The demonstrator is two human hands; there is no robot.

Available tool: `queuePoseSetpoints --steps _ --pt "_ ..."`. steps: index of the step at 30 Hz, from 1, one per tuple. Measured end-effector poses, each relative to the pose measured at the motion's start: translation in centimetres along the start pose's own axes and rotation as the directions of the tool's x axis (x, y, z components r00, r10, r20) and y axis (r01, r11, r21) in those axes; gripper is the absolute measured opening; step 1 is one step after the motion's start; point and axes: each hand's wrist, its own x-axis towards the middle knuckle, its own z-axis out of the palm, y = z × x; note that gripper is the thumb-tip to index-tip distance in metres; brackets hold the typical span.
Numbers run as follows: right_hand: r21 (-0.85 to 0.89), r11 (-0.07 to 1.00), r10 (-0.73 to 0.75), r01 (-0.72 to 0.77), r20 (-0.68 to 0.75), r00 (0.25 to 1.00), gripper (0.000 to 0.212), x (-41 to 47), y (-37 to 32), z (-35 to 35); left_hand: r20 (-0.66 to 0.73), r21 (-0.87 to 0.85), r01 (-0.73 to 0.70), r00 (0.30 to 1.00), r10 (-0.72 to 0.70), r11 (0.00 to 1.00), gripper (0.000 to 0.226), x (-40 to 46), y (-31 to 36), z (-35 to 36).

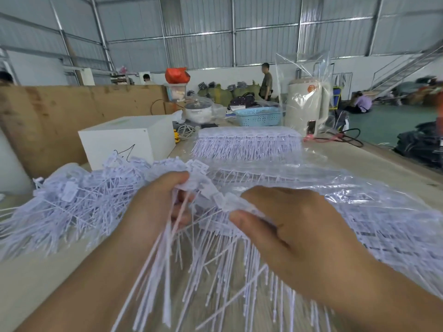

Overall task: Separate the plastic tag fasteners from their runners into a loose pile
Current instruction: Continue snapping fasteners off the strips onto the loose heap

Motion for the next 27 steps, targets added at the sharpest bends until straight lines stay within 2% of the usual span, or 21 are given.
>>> queuePoseSetpoints --steps 2,3,6,9,11,13,14,17,21,24,27 --pt "0.221 0.969 0.097 -0.112 0.076 0.992 0.019 0.0 1.1 0.1 0.038 0.072 -0.059 0.998 0.056 0.996 0.054 0.2 -0.8 1.1" --pt "0.279 0.948 0.120 -0.151 0.127 0.985 0.016 -0.1 1.7 0.3 0.086 0.083 -0.117 0.990 0.109 0.990 0.052 -0.3 -1.1 1.9" --pt "0.367 0.913 0.080 -0.177 0.265 0.961 0.039 -0.2 2.2 0.5 0.216 0.076 -0.177 0.964 0.157 0.981 0.055 -1.8 -1.6 3.8" --pt "0.374 0.899 0.108 -0.227 0.313 0.944 0.054 -0.1 2.2 0.6 0.332 0.193 -0.272 0.922 0.198 0.943 0.026 -1.9 -1.5 3.9" --pt "0.337 0.908 0.136 -0.248 0.324 0.936 0.057 -0.1 2.2 0.7 0.372 0.215 -0.305 0.904 0.211 0.928 0.022 -1.9 -1.3 3.8" --pt "0.333 0.906 0.144 -0.262 0.338 0.930 0.057 0.0 2.3 0.7 0.349 0.226 -0.300 0.913 0.211 0.927 0.020 -1.9 -0.9 3.8" --pt "0.327 0.909 0.143 -0.259 0.339 0.930 0.056 0.1 2.3 0.6 0.294 0.207 -0.250 0.938 0.184 0.946 0.020 -1.6 -0.8 3.6" --pt "0.305 0.917 0.156 -0.257 0.320 0.934 0.021 0.1 2.6 0.2 0.160 0.090 -0.125 0.981 0.110 0.988 0.021 -0.4 -0.5 2.6" --pt "0.294 0.908 0.219 -0.300 0.278 0.935 0.036 0.2 2.3 0.3 0.131 0.087 -0.126 0.985 0.114 0.988 0.018 0.1 -0.6 2.1" --pt "0.239 0.943 0.190 -0.231 0.182 0.965 0.035 0.2 1.8 0.6 0.099 0.114 -0.094 0.992 0.083 0.989 0.022 0.3 -0.4 2.3" --pt "0.118 0.983 0.130 -0.141 0.102 0.986 0.032 0.1 1.3 0.9 0.047 0.084 0.021 0.999 -0.025 0.996 0.037 0.4 -0.1 2.3"
